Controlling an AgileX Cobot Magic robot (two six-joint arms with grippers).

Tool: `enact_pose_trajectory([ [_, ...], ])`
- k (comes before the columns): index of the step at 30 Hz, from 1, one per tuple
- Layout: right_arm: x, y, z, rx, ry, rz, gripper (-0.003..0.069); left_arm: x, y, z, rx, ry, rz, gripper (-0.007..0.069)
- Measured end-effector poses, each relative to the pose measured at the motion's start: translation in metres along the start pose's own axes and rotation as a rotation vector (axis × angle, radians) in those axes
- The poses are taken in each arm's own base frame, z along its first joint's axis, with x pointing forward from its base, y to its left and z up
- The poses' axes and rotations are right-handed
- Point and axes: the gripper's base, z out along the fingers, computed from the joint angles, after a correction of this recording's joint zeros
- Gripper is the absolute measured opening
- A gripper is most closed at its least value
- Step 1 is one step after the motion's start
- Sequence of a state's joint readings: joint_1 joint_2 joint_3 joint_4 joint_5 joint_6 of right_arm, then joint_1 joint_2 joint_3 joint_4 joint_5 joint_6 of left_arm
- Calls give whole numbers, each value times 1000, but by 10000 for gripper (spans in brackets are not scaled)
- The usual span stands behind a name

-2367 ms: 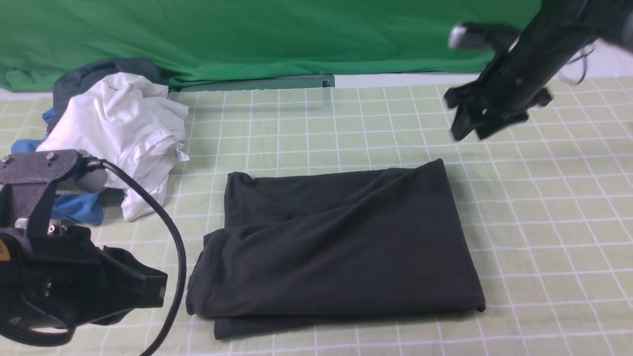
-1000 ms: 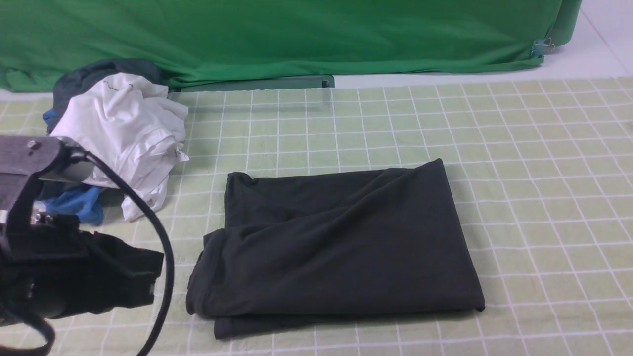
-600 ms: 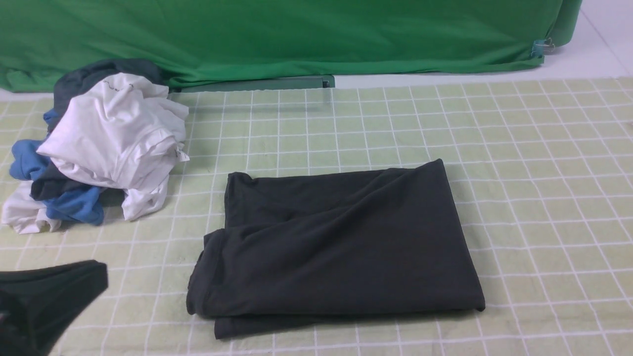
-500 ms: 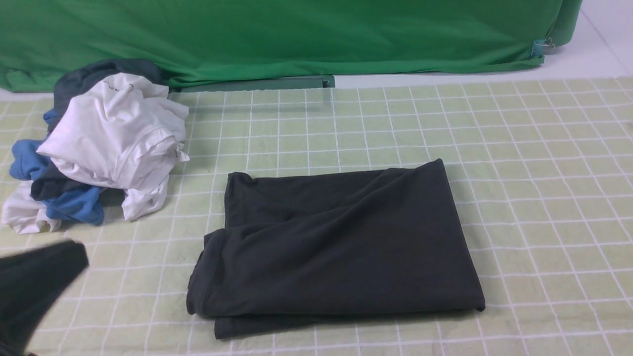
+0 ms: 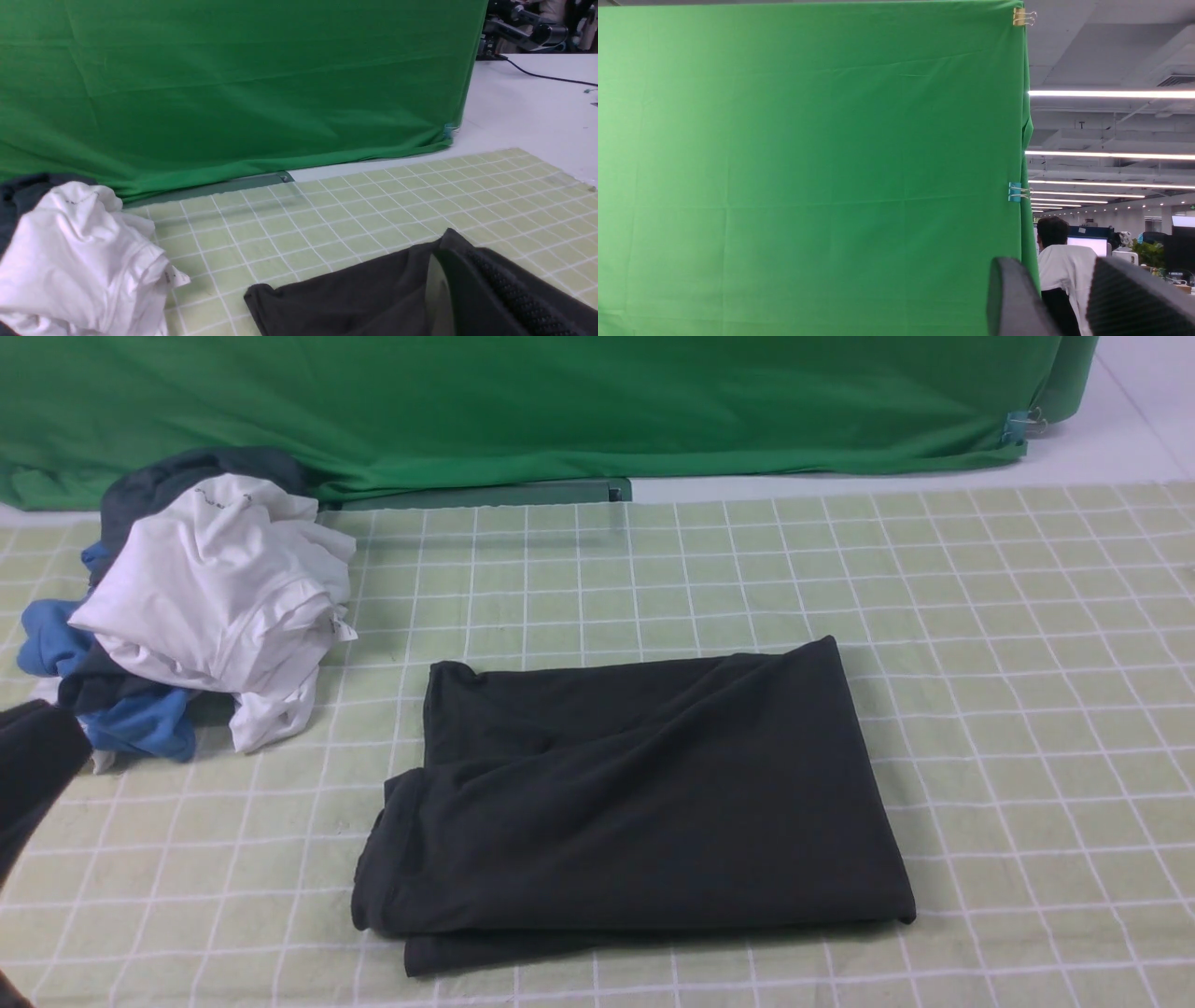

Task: Fold a long-sleeved shirt over a green coffee tablecloth.

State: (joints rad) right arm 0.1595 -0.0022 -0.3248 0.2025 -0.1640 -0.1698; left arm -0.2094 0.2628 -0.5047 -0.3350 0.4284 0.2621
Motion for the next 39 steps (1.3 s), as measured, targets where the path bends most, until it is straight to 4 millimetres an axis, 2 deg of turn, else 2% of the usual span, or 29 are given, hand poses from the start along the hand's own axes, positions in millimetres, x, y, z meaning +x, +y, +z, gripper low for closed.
enact_pose_trajectory([
  [6, 0, 0, 0, 0, 1, 0, 245, 0, 6, 2, -63, -50, 106, 15],
  [12, 0, 0, 0, 0, 0, 0, 245, 19, 12, 10, -115, -67, 199, 15],
  [18, 0, 0, 0, 0, 0, 0, 245, 50, 18, 8, -174, -64, 183, 15],
  [19, 0, 0, 0, 0, 0, 0, 245, 63, 21, 6, -220, -53, 171, 15],
  [20, 0, 0, 0, 0, 0, 0, 245, 65, 21, 5, -226, -57, 169, 15],
  [21, 0, 0, 0, 0, 1, 0, 245, 79, 24, 4, -275, -45, 148, 15],
  [22, 0, 0, 0, 0, 3, 0, 245, 81, 24, 3, -280, -48, 143, 15],
  [26, 1, 0, 0, -2, 14, 0, 245, 116, 30, 2, -375, -17, 109, 15],
  [30, 2, 0, 0, -3, 19, 0, 245, 131, 33, 4, -390, 23, 96, 15],
  [39, 2, 0, 0, -3, 19, 1, 245, 135, 32, 4, -384, 67, 88, 15],
])
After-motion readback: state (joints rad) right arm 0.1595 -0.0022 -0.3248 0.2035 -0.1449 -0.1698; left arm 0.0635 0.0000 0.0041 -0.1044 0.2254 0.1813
